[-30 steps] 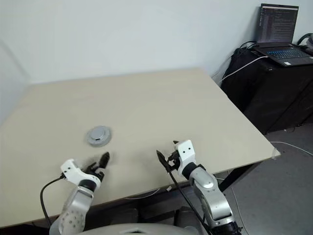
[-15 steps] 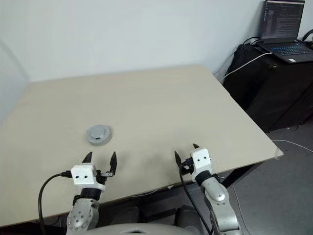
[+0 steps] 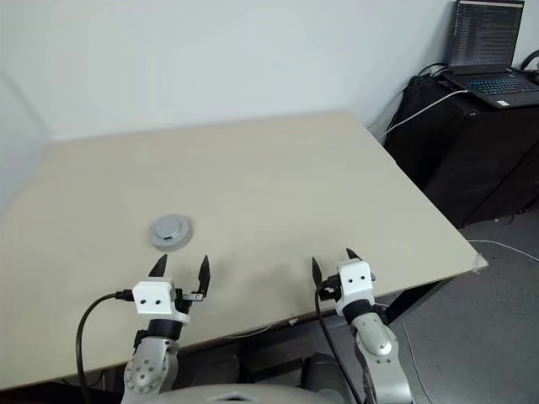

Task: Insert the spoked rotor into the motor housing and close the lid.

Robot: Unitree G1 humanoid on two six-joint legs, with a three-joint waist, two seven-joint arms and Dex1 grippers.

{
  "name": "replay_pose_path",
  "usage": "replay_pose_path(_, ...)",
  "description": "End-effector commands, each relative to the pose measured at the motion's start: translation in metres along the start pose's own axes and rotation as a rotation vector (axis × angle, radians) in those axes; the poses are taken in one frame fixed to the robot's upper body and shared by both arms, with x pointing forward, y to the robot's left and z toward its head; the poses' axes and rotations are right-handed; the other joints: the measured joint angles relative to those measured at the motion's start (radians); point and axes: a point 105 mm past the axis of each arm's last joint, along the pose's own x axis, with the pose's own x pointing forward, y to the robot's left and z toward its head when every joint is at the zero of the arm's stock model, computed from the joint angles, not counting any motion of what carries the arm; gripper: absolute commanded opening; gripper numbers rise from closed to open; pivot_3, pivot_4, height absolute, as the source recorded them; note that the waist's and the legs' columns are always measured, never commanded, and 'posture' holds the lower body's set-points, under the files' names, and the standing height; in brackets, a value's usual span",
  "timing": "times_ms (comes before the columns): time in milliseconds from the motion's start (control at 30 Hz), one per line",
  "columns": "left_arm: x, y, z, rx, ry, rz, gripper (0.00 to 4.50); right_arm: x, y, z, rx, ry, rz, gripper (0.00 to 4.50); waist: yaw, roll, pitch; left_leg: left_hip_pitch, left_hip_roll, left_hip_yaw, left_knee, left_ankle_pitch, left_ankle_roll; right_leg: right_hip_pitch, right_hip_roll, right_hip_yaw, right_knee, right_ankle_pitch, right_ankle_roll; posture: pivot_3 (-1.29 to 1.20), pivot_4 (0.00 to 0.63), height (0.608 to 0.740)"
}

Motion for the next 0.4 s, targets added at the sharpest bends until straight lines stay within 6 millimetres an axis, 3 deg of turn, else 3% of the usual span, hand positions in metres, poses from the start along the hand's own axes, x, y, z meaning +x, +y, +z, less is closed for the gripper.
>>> replay_pose_path(33, 0.0043, -0.0023, 0.0076, -0.007, -0.035, -0.004, 4.49, 0.003, 0.0014, 0.0159, -0.009, -0.07, -0.002, 4.5, 0.0, 0.0, 0.0, 0.0, 0.0, 0.0, 0.0, 0.0, 0.0, 0.0, 0.0, 0.0, 0.0, 0.0, 0.0, 0.0, 0.0, 0.74)
replay_pose_path(400, 0.0079, -0.0007, 0.0034, -0.032, -0.031, -0.011, 4.49, 0.0052, 0.001, 0.014, -0.006, -0.069, -0.006, 4.5, 0.0, 0.0, 0.0, 0.0, 0.0, 0.0, 0.0, 0.0, 0.0, 0.0, 0.002, 0.0, 0.001, 0.0, 0.0, 0.0, 0.0, 0.74)
